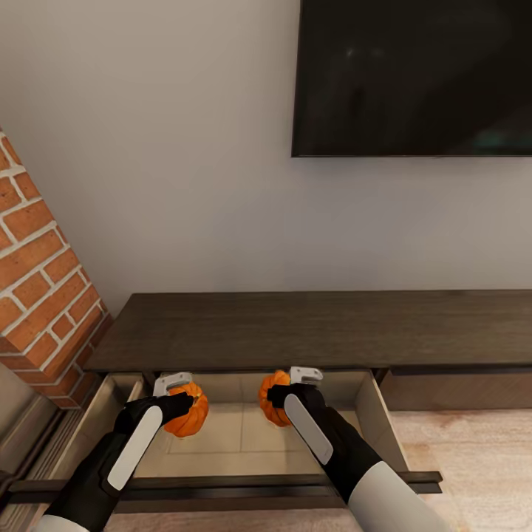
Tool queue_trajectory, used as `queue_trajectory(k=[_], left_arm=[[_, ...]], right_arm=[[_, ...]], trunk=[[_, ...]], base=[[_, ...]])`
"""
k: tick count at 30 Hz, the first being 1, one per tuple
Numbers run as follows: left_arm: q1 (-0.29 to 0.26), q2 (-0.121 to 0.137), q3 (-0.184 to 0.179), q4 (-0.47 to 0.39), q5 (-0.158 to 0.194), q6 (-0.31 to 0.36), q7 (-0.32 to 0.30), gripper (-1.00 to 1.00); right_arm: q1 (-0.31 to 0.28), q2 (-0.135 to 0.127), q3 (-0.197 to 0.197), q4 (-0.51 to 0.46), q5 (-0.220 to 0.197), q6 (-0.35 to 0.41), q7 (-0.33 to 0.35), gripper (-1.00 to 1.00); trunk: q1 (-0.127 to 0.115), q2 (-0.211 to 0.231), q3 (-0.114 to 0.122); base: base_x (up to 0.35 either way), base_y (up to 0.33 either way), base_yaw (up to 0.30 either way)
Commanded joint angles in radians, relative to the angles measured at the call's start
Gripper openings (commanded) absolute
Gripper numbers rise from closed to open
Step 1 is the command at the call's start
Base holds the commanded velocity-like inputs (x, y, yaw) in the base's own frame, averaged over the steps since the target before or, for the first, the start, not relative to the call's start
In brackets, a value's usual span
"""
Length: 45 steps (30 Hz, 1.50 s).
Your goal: Place each of the two pumpkins and all three candles from the living room inside a cabinet in the living room (use any cabinet), then make sure every cabinet is closed, and position the cauldron so it is next to a table in the living room.
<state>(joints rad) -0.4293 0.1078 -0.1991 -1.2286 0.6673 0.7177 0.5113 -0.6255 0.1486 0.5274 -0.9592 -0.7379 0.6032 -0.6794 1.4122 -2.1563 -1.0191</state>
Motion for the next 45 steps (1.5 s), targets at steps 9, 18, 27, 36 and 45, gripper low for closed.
queue_trajectory(k=[9,18,27,36,45], left_arm=[[-0.101,-0.049,-0.009,0.142,-0.039,0.0,0.06,-1.0],[-0.139,-0.118,-0.009,0.241,-0.103,-0.005,0.057,-1.0],[-0.14,-0.155,-0.011,0.249,-0.103,-0.007,0.056,-1.0],[-0.141,-0.183,-0.012,0.298,-0.137,-0.035,0.047,-1.0],[-0.141,-0.188,-0.013,0.299,-0.141,-0.083,0.047,-1.0]], right_arm=[[-0.113,0.0,0.002,0.101,-0.018,0.063,-0.045,-1.0],[-0.132,0.002,0.002,0.177,-0.018,0.063,-0.038,-1.0],[-0.152,0.008,0.002,0.286,-0.018,0.049,-0.025,-1.0],[-0.205,0.02,0.007,0.465,-0.006,-0.064,0.091,-1.0],[-0.221,0.023,0.009,0.508,0.003,-0.118,0.14,-1.0]], trunk=[[0.034,-0.064,-0.029],[0.069,-0.127,-0.058],[0.103,-0.19,-0.086],[0.138,-0.253,-0.114],[0.172,-0.316,-0.142]], base=[[0.0,0.0,0.0],[0.0,0.0,0.0],[0.0,0.0,0.0],[0.0,0.0,0.0],[0.0,0.0,0.0]])
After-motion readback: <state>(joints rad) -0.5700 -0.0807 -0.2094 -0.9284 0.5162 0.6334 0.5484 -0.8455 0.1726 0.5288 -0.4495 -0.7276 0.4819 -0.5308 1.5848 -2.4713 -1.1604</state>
